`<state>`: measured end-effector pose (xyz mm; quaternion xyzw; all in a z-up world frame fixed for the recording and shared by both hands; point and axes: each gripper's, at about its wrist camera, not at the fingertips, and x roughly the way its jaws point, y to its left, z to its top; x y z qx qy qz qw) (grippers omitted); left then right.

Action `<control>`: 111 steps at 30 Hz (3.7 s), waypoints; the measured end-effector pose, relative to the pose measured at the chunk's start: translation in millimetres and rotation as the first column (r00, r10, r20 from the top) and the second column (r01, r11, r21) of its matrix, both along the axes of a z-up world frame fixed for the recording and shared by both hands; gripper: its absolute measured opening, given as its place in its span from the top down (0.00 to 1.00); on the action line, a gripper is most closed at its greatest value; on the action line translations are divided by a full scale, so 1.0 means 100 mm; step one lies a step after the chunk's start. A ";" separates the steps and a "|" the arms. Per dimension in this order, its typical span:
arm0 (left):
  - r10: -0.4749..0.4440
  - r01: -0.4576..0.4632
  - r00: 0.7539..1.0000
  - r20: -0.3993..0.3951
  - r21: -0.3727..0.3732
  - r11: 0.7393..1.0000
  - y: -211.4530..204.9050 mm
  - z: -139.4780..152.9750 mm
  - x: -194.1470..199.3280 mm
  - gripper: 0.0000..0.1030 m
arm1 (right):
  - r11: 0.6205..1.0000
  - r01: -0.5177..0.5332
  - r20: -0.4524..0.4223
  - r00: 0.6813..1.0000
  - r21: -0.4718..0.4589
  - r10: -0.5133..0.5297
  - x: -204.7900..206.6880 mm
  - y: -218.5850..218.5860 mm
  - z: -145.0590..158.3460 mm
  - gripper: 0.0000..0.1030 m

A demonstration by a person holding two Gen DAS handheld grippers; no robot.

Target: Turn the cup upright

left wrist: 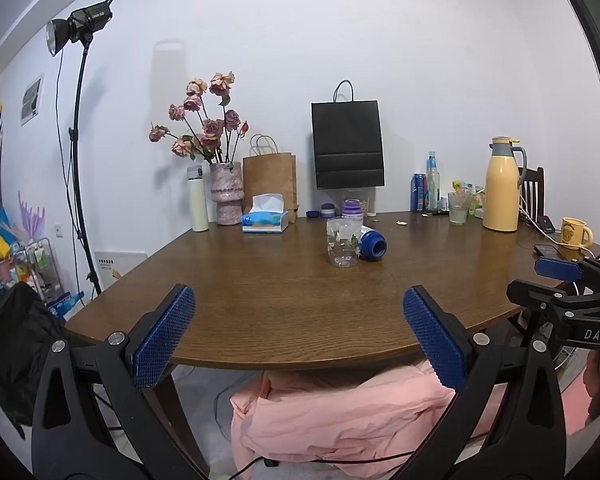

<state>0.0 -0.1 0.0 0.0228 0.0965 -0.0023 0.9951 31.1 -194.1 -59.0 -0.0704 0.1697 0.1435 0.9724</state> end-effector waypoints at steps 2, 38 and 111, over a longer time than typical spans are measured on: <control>0.002 -0.002 1.000 -0.003 -0.002 1.000 0.00 0.00 0.00 0.00 | 1.000 0.001 -0.006 1.000 0.007 -0.001 0.00 0.00 0.01 0.21; 0.005 -0.005 1.000 0.008 0.003 1.000 0.00 0.09 0.03 0.00 | 1.000 0.003 0.013 1.000 0.006 -0.003 0.01 -0.07 0.18 0.21; 0.021 -0.022 0.998 0.063 0.016 1.000 0.01 0.10 -0.01 0.00 | 0.999 0.014 0.059 0.998 0.029 -0.016 -0.04 -0.11 0.36 0.21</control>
